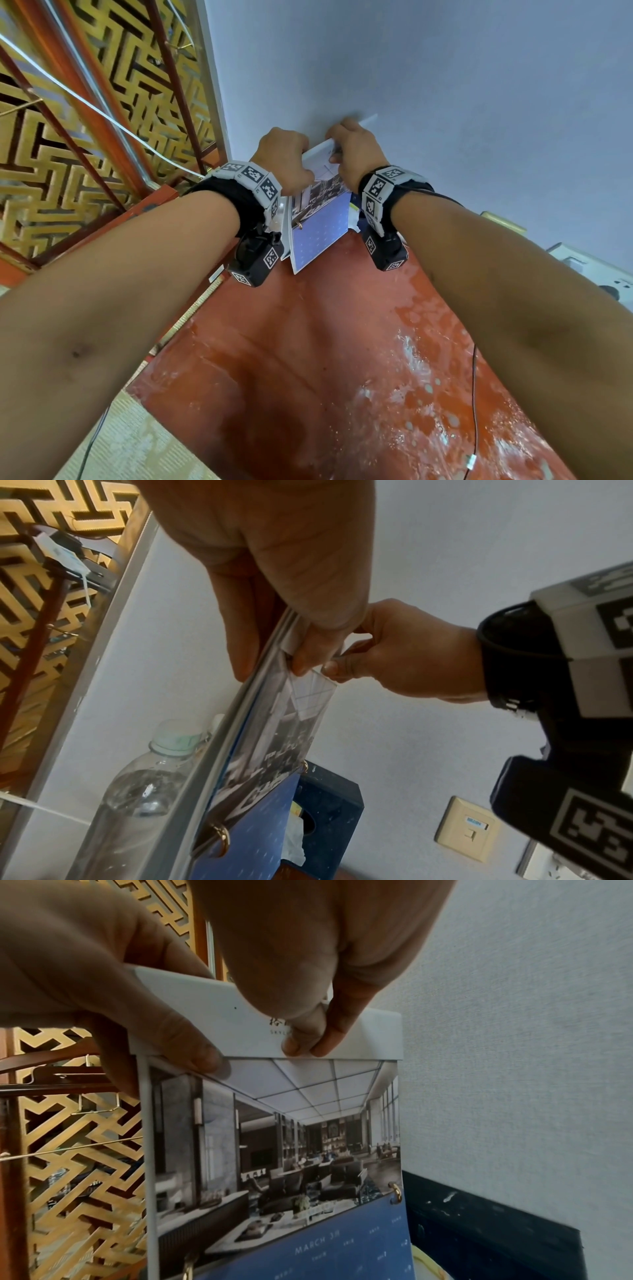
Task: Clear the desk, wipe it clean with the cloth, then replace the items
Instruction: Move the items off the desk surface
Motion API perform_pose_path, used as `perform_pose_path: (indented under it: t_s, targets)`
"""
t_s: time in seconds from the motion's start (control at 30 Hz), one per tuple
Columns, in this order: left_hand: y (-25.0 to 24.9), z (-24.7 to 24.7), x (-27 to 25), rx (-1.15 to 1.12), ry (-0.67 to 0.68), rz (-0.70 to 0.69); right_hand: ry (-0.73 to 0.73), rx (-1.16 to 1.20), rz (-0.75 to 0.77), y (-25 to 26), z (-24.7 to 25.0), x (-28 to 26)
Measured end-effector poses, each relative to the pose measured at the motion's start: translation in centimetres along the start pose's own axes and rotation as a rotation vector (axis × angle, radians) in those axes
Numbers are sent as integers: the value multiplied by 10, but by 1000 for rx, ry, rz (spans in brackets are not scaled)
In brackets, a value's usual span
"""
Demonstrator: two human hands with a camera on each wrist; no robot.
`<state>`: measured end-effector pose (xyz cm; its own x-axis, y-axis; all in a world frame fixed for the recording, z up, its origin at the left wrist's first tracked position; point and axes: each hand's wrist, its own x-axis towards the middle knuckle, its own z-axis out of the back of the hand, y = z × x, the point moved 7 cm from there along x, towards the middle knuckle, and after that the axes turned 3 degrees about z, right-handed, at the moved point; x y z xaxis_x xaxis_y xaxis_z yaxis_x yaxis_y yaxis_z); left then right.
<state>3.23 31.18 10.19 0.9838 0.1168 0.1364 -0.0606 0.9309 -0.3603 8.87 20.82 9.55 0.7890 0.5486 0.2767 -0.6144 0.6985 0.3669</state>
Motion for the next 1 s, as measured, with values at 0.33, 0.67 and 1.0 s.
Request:
perform_pose_path:
  t_s: [0.33,0.67,1.0]
  targets:
    - [12,0,3,-9,7,35,41,-34,6,9,-5,9]
    - [19,-6,1,-40,45,40,53,-56,-20,10,-4,3]
    - [21,-2,-8,-66,18,75,89,4,-70,17,0,-14]
